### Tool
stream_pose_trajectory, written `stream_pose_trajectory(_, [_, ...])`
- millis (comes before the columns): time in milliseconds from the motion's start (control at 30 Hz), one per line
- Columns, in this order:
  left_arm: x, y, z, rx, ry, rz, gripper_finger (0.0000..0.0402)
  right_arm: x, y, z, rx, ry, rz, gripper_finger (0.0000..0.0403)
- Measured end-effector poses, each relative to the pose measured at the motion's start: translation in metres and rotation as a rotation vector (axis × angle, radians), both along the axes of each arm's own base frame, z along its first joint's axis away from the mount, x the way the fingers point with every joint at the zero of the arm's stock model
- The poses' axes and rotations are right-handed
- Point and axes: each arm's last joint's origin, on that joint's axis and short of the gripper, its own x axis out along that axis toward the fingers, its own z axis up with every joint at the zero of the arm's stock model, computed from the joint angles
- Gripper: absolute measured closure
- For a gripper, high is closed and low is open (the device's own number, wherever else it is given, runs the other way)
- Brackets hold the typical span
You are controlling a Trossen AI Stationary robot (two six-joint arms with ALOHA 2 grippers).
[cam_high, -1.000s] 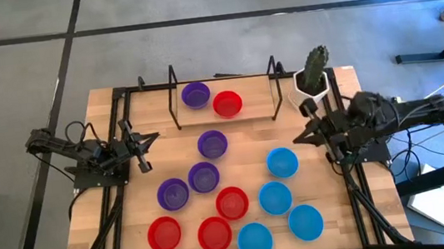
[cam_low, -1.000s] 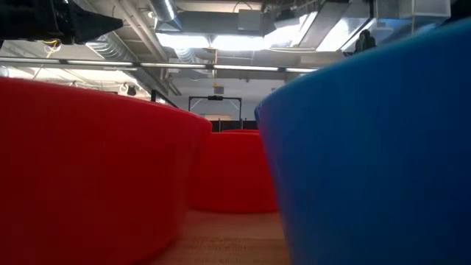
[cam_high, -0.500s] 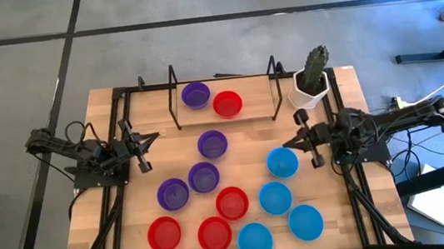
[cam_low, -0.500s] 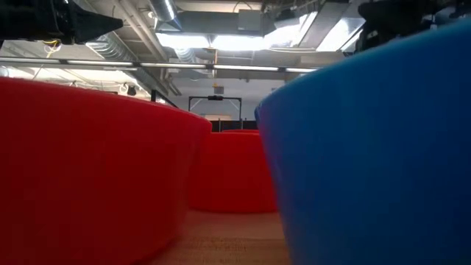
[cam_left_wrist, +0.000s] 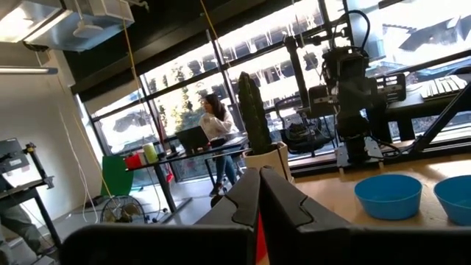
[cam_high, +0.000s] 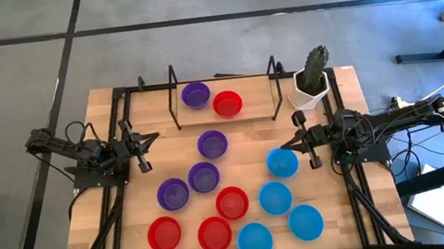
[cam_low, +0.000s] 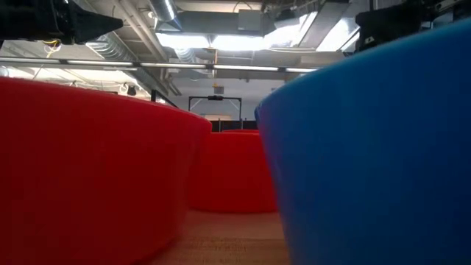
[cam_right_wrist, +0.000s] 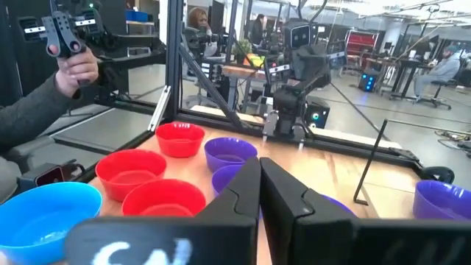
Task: Pick & Place Mini bowls
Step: Put the blue bowl on the shelf
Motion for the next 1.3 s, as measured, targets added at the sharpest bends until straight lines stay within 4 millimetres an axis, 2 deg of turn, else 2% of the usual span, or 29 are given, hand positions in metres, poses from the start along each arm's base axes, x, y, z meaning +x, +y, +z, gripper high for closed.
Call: stream_pose_trajectory(1300, [0.0,0.0,0.0,0.004,0.001,0.002,0.0395,0.01,0.002,-0.012,-0.052,0.09,0.041,0.0391])
